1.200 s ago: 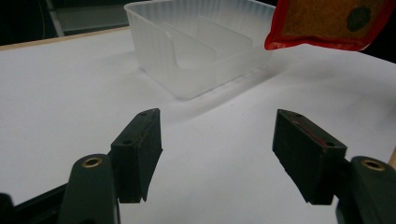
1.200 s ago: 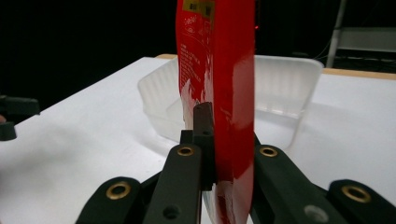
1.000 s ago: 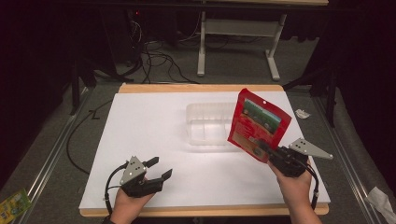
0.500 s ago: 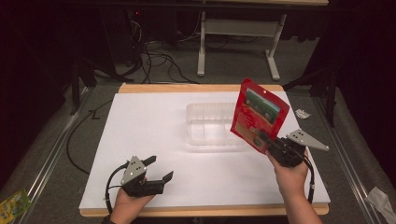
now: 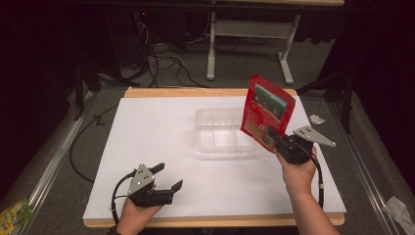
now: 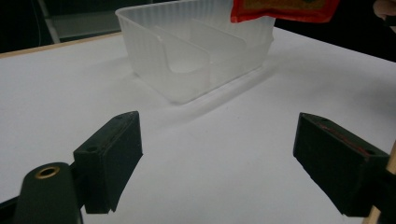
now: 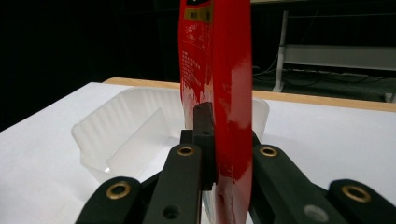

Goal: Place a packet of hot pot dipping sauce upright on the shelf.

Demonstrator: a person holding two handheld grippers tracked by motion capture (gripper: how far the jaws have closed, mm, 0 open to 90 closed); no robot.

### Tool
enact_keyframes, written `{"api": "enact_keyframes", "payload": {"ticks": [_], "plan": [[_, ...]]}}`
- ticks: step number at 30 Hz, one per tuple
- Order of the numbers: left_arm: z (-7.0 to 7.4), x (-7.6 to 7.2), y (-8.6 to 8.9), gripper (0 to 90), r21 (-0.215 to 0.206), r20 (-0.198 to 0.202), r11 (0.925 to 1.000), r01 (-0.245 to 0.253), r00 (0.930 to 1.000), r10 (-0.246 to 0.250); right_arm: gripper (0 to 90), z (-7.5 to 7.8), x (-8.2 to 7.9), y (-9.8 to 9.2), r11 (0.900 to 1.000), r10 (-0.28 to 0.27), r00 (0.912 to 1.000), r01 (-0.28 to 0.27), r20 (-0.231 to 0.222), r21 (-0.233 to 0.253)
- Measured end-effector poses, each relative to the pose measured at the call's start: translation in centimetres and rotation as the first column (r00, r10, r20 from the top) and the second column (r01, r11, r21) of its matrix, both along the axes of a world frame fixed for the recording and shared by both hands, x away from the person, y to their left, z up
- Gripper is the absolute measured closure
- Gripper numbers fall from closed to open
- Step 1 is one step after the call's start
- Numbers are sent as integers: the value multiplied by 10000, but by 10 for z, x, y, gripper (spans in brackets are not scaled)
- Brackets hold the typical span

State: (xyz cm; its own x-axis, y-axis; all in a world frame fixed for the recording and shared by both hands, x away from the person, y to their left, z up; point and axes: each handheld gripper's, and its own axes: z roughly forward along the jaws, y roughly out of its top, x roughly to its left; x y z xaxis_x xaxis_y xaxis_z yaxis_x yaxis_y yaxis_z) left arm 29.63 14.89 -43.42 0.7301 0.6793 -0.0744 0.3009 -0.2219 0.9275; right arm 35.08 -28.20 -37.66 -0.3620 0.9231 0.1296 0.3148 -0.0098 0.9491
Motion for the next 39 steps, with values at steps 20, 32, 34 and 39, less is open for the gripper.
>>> {"api": "enact_keyframes", "payload": {"ticks": [20, 32, 34, 39], "plan": [[1, -4, -4, 173, 209, 344, 9991, 380, 9987, -387, 873, -4, 39, 17, 9975, -683, 9977, 683, -16, -167], [1, -4, -5, 176, 263, 335, 9988, 418, 9985, -426, 873, -9, 55, 23, 9940, -1072, 9942, 1073, 47, -220], [1, -4, -5, 177, 253, 336, 9988, 429, 9985, -437, 873, -8, 58, 23, 9927, -1183, 9929, 1184, 90, -206], [1, -4, -5, 178, 230, 327, 9988, 437, 9985, -444, 874, -9, 62, 26, 9921, -1216, 9925, 1219, 119, -285]]}}
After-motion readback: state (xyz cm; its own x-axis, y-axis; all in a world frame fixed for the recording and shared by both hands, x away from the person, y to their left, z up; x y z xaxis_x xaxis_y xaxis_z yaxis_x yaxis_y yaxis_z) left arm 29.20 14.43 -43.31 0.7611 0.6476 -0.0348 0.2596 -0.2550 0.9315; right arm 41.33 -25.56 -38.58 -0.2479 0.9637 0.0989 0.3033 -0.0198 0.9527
